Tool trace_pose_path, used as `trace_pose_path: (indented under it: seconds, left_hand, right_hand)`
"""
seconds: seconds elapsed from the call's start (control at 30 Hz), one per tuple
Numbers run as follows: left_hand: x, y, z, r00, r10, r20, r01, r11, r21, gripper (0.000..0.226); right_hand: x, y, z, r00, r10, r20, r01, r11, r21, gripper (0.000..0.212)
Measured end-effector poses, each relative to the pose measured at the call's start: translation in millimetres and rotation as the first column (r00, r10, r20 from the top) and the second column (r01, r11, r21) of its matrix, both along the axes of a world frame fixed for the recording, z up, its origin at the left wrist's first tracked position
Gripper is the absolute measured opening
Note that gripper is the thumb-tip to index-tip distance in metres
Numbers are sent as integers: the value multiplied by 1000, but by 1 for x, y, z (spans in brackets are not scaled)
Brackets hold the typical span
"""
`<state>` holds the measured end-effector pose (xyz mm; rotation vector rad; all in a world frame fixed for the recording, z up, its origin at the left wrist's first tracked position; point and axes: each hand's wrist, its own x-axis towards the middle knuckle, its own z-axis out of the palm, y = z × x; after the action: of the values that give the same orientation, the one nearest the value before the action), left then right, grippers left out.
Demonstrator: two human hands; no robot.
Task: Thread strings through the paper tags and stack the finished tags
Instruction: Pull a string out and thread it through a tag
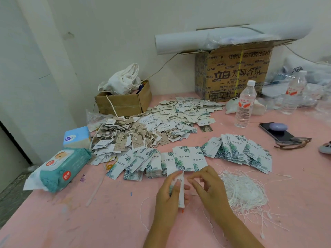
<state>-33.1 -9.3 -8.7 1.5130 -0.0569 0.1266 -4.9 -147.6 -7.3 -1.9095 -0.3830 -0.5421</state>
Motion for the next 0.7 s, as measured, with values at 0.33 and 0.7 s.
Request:
trace_pose_path:
  seconds: [0.33,0.7]
  left_hand:
    - [0,-4,-5,991,-122,-50,124,991,48,34]
    - [3,-3,-4,998,-54,-13,54,998,42,31]
  right_hand:
    - [3,4,-11,991,51,-123,-45,998,49,31]
    - [0,2,-9,998,-44,-32,44,999,-13,40]
